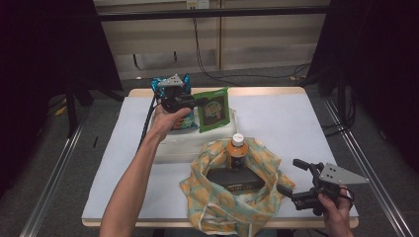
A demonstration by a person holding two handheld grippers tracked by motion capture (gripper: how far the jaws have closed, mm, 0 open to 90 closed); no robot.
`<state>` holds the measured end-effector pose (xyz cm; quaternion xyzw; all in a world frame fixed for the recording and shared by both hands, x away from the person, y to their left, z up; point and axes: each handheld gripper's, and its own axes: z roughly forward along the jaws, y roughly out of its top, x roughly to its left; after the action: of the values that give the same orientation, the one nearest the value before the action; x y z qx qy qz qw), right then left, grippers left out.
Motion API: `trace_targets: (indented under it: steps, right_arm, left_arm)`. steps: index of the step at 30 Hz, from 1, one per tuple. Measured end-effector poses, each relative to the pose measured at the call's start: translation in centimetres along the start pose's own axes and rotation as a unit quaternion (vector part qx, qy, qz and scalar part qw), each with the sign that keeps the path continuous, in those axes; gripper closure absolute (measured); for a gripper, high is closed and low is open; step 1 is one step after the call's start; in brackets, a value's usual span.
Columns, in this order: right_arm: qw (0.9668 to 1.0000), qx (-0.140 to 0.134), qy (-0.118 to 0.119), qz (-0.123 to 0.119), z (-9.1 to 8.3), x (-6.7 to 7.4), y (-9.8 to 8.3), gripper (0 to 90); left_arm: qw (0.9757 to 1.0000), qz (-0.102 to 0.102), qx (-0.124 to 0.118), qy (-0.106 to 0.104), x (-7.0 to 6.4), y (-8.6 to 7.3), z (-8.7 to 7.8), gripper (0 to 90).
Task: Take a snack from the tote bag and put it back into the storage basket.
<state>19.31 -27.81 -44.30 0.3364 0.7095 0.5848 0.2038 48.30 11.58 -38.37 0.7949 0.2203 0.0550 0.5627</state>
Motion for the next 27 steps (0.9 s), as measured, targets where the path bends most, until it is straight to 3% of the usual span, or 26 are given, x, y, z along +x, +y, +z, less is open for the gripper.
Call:
trace_targets:
  steps: [12,22,27]
  right_arm:
    - [1.0,0.003,0.007,-0.001,0.0,0.1,0.0,0.0]
    - [1.0,0.002,0.005,0.001,0.1,0.1,0.0,0.0]
    - [1.0,0.004,0.007,0.0,0.1,0.0,0.0,0.0]
  left_arm:
    - [0.9996,-0.007,0.025,0.009,1.4,-1.3,2.5,73.8]
    - [0.9988,-0.014,0.038,0.029,2.4,-1.8,3.1,73.7]
    - [0.9984,-0.002,0.043,0.036,2.5,-1.7,3.7,73.4]
